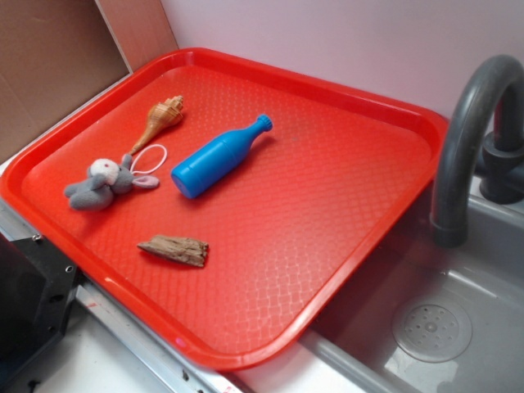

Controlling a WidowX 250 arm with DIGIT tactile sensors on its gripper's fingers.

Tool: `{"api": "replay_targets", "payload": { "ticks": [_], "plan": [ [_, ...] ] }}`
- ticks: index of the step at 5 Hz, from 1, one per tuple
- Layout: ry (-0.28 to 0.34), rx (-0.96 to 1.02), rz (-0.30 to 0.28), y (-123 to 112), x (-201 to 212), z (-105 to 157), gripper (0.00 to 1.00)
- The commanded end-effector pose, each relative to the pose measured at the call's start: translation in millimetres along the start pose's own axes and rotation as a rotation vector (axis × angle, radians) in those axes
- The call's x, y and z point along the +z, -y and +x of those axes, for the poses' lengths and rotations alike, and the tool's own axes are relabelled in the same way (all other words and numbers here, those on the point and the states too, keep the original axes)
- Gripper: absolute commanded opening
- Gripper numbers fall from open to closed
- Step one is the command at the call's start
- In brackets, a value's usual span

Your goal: Grab the blue bottle.

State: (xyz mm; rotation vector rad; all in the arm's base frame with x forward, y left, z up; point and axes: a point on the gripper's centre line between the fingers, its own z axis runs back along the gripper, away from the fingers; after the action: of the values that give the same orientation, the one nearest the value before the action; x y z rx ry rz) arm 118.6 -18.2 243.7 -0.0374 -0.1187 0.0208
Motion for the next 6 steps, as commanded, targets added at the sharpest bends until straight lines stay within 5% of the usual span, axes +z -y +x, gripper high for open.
{"api": "replay_targets", "payload": {
  "ticks": [1,5,6],
  "plan": [
    [0.0,0.0,0.0,0,0,0,1.0],
    [0.036,0.103,0.006,-4,-82,85,1.0],
    [0.003,0.105,0.008,2,-117,100,1.0]
  ]
}}
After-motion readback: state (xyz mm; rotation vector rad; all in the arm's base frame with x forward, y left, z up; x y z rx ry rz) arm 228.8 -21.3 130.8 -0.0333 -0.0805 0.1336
